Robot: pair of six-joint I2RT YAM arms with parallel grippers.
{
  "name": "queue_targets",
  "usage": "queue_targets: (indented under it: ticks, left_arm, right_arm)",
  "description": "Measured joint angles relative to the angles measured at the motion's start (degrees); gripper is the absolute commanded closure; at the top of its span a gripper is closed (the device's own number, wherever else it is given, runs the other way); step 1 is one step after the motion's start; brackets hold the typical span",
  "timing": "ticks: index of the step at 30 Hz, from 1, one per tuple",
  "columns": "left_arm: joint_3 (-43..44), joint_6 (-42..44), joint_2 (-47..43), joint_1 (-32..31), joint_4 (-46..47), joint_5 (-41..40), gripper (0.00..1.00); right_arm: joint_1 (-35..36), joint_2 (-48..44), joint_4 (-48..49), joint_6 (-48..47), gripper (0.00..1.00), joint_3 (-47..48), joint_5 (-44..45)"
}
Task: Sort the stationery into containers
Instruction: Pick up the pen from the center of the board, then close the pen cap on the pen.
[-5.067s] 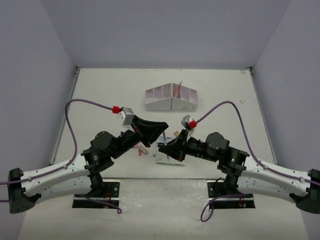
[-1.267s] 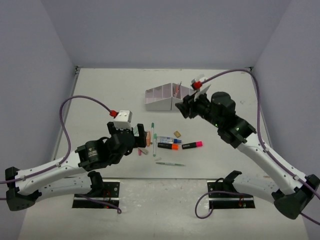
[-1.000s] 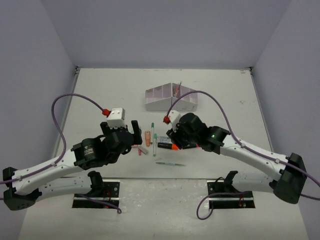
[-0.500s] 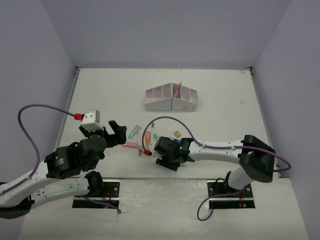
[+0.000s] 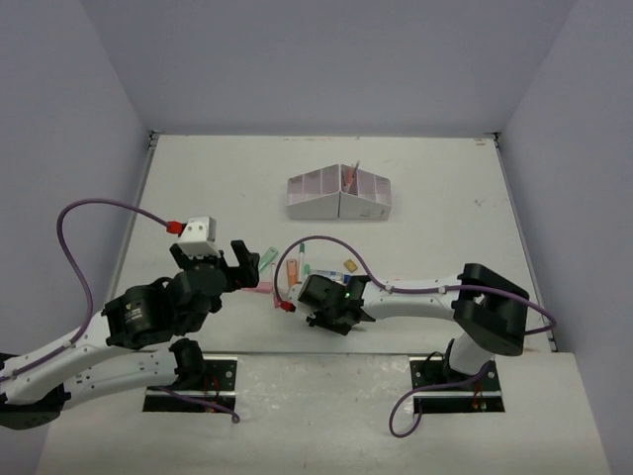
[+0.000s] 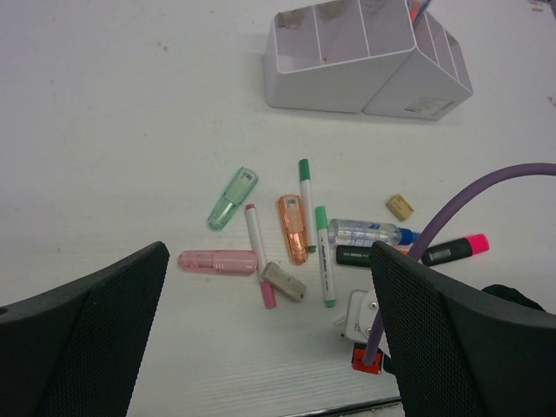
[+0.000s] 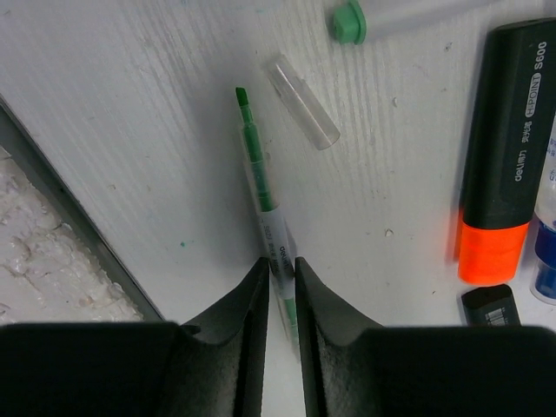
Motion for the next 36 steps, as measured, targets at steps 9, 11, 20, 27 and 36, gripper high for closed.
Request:
queue_targets:
  ticks: [9,11,20,27,36]
  left_arm:
    - [-0.37,0.57,-1.26,0.00,0.78,0.69,0.00]
    - [-0.43,0.54,-1.34,0.00,0.77,0.79,0.00]
    - [0.05,-1.85,-0.49,0.00,-0.77,0.10,0.00]
    - [4.52,-11.92,6.54,0.00,-6.74,-3.67,0.00]
    - [5.79,-16.34,20.63,10.24,-2.17,-1.93,0.02]
  right_arm:
    - [0.74,0.91,1.09,-0.31,0.79,0.00,0.35]
    - [1.13,0.96,1.32,-0.48,0.89,0.00,0.39]
    - [2.62,-2.88,1.83,-0.89,1.00,-1.80,0.66]
    - [0.84,-18.75,1.06,0.30,1.00,-4.45,6.18]
    - [-13.45,-24.06,-2.31,9.76,1.00,-4.55,19.16]
